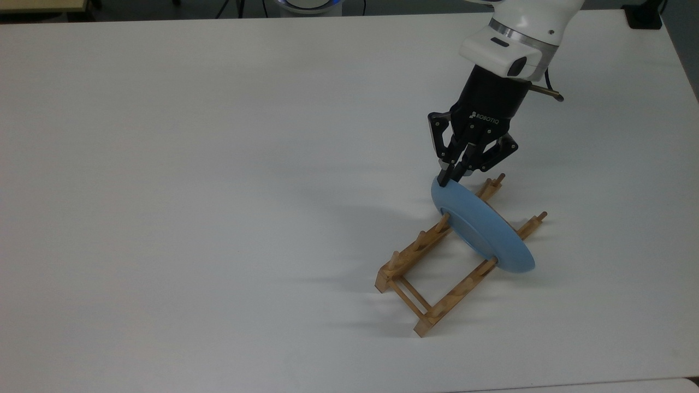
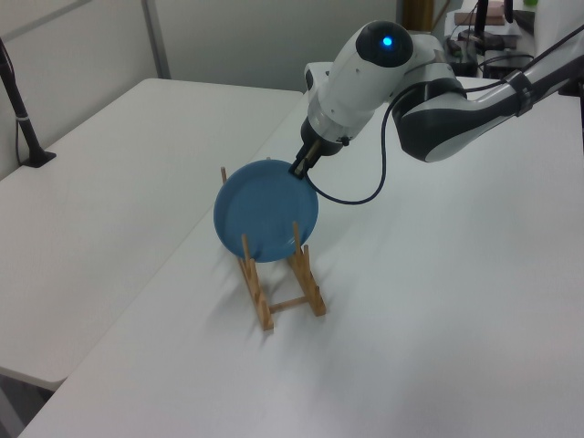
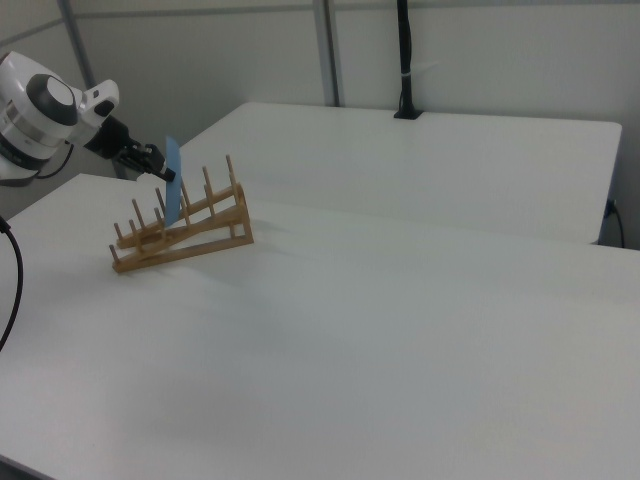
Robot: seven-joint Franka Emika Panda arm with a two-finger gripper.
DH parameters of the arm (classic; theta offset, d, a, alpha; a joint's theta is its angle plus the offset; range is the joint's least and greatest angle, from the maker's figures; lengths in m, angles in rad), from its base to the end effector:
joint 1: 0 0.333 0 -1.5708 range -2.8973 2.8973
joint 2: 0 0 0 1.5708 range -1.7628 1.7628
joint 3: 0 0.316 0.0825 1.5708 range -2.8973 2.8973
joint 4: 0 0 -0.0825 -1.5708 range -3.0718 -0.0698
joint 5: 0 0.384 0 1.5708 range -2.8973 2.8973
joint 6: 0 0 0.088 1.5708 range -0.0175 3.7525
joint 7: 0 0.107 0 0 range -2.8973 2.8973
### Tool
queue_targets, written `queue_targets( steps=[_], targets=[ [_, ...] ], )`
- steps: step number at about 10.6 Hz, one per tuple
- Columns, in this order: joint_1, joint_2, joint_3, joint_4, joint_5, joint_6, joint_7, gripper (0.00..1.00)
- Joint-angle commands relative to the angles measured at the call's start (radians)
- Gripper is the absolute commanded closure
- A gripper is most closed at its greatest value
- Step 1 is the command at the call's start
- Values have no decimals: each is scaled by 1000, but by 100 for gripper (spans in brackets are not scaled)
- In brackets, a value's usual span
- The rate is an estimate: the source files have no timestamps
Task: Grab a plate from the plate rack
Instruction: 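Close the gripper on the plate rim and lift it from the rack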
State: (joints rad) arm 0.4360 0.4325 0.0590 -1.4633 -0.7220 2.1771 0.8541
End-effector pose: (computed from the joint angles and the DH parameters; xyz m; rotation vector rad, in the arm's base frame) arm 0.6441 0.3111 0.4713 2.7019 -0.0411 0.8416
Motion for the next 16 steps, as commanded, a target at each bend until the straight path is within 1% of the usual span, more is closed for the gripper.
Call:
queue_targets(
  steps=[1, 5, 8, 9, 12, 14, 16],
  targets=[
    [6, -24, -13, -2, -30, 3, 17, 100],
    [3, -50, -16, -2, -33, -3, 16, 100],
    [-16, -110, -11, -2, -1, -46, 2, 100],
    [-22, -116, -11, -2, 43, -55, -16, 100],
    [-89, -155, -13, -6, 276, -92, -159, 100],
    [-144, -161, -16, -6, 451, -120, -281, 100],
    [-189, -167, -22, -6, 563, -189, -434, 100]
  ],
)
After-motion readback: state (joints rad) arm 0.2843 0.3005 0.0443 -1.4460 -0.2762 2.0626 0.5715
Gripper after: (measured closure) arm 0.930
